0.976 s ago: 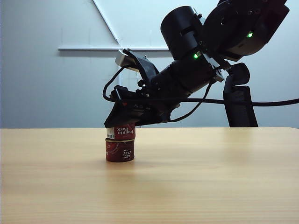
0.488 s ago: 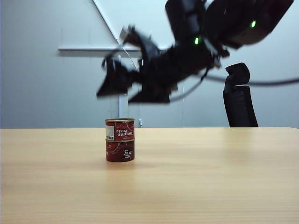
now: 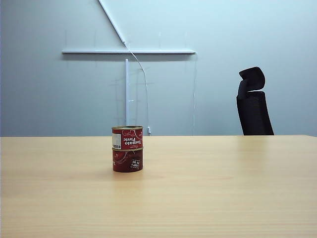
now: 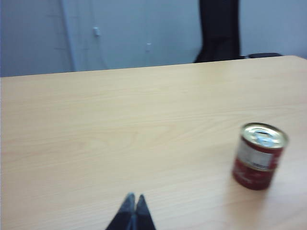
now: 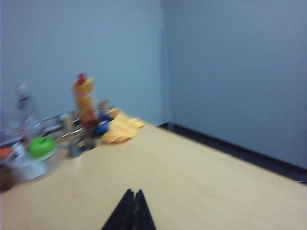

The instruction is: Stack a can of tomatoes on the right onto the can of tomatoes on the left.

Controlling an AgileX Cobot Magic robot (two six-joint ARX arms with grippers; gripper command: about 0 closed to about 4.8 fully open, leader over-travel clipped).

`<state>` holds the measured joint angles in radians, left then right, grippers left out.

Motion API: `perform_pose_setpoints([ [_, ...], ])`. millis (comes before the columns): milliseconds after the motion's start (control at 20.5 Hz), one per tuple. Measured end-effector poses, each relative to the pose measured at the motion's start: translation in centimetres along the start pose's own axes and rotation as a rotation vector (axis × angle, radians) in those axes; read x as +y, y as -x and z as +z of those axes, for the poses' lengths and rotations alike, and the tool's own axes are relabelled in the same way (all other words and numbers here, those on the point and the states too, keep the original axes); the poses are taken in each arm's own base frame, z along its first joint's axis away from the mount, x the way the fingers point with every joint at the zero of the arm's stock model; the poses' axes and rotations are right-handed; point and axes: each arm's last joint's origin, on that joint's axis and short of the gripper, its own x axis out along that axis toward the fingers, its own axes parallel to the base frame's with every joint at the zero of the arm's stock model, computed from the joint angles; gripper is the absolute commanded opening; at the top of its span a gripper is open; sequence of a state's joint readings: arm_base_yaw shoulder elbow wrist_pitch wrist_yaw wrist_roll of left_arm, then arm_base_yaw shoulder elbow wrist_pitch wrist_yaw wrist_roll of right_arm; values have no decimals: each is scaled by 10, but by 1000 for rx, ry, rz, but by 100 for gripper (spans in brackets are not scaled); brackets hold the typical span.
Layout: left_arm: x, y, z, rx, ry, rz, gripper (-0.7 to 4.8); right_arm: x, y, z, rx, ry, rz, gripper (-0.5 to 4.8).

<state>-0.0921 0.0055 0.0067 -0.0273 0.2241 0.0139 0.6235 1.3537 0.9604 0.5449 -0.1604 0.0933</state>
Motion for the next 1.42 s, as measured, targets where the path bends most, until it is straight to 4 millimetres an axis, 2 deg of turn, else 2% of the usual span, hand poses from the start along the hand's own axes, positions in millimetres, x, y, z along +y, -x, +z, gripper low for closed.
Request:
perform_pose_setpoints([
  [98, 3, 1, 0, 0, 1, 36, -2, -2, 15, 17, -16, 4, -65, -5],
  [146, 5, 1, 0, 0, 1, 55, -2, -5, 30, 30, -33, 8, -132, -5],
  [244, 7, 1, 0, 0, 1, 71, -2, -9, 56, 41, -52, 22, -221, -5],
  [342, 8, 2, 0, 1, 2, 90, -2, -12, 72, 40, -45, 26, -268, -5],
  [439, 11, 2, 0, 1, 3, 115, -2, -19, 100, 35, -37, 35, -355, -5],
  [537, 12, 3, 0, 1, 3, 127, -2, -20, 110, 32, -31, 37, -400, -4],
  [830, 12, 3, 0, 1, 3, 127, -2, -21, 118, 22, 11, 33, -423, -5],
  [1416, 12, 3, 0, 3, 4, 127, -2, -22, 118, 22, 14, 32, -426, -5],
])
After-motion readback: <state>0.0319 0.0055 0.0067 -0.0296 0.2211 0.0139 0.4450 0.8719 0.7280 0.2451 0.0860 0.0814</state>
